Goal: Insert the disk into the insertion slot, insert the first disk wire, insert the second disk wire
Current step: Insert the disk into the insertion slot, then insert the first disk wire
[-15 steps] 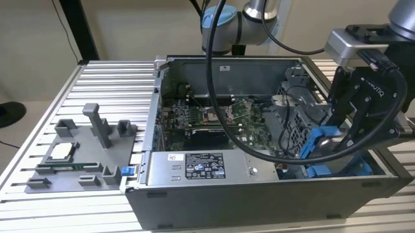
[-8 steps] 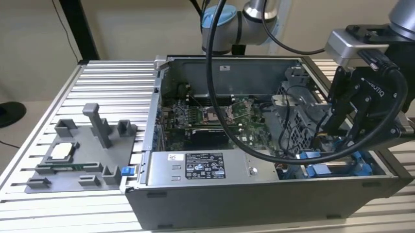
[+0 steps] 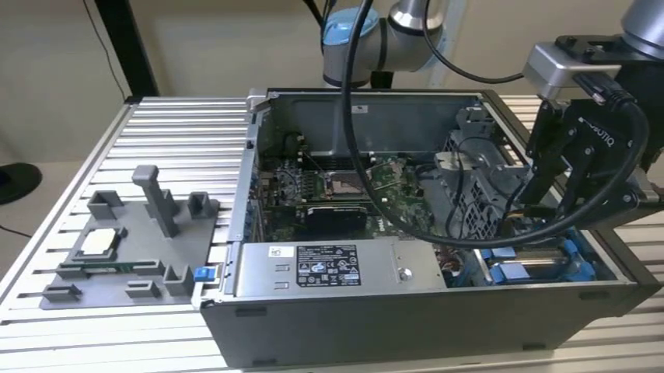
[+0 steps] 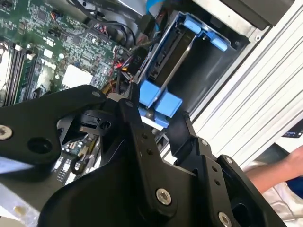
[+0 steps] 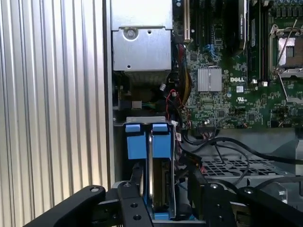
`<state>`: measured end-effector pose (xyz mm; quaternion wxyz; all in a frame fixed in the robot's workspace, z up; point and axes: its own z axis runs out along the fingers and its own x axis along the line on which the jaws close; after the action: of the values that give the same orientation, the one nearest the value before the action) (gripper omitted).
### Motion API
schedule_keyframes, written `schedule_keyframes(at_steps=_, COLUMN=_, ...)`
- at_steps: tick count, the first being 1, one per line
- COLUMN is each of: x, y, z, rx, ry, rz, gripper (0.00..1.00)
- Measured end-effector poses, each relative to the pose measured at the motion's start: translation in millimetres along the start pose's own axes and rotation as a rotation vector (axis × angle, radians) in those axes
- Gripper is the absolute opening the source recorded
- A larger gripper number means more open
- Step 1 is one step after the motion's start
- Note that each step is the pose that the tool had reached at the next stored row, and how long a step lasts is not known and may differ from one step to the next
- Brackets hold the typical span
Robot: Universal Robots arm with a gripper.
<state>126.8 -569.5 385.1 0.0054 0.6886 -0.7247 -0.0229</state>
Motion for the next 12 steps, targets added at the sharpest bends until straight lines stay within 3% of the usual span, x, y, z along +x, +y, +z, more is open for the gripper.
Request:
schedule_keyframes(at_steps=8, x=-17.2, y=-15.7, z=4.7, rx=0.0000, ry=-0.0009, rz=0.000, gripper=1.00)
schedule_keyframes(at_steps=12, x=-31.3, y=-19.1, z=8.3, rx=-0.0001, ry=-0.0011, rz=0.000, gripper=1.00)
